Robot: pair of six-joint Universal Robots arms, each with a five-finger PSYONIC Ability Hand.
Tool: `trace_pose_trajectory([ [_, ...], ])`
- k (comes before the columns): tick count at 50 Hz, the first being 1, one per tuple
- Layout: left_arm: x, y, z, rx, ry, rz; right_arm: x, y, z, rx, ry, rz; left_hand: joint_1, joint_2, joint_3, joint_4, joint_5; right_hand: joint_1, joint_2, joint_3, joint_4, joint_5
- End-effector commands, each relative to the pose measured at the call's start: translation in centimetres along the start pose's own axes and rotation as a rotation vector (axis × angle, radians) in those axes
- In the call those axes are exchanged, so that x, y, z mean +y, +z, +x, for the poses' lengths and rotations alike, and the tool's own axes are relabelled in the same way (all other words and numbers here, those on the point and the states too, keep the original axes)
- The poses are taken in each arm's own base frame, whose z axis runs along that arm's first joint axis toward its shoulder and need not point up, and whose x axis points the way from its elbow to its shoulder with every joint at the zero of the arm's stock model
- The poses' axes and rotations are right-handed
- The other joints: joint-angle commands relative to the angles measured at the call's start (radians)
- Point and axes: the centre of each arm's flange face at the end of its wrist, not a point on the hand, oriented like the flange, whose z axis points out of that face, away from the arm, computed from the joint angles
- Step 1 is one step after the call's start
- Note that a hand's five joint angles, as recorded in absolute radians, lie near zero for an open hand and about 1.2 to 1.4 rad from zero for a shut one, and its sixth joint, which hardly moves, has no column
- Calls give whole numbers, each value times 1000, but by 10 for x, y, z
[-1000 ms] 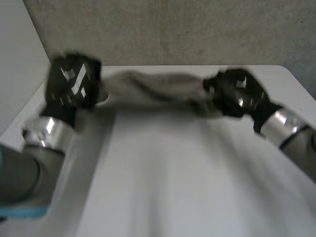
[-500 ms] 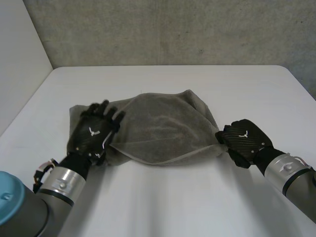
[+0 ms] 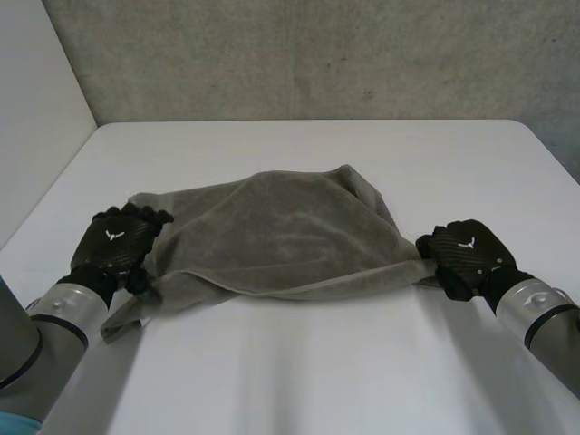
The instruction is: Fold the towel.
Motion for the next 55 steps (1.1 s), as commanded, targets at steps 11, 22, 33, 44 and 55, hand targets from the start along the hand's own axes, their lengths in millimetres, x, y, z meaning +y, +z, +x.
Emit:
trace_pose_trajectory([
  [11, 13, -7, 0, 39, -55, -221, 7, 4, 14, 35, 52, -22, 160, 164, 163, 161, -19, 275, 83, 78, 58, 50],
  [22, 19, -8, 2, 46, -61, -239, 8, 4, 14, 35, 52, -22, 480, 484, 483, 481, 301, 275, 83, 78, 58, 50],
  [33, 18, -4, 1, 41, -44, -217, -5, 0, 21, 61, 37, 5, 997, 1000, 999, 998, 817, 275, 83, 78, 58, 50],
  [44, -82, -29, -25, -117, 39, 176, -134, -57, 72, 184, 38, 288, 997, 1000, 999, 998, 817, 275, 83, 78, 58, 50],
  [55, -198, -78, -43, -185, 91, 483, -229, -107, 118, 257, -32, 347, 997, 1000, 999, 998, 817, 275, 83, 78, 58, 50],
])
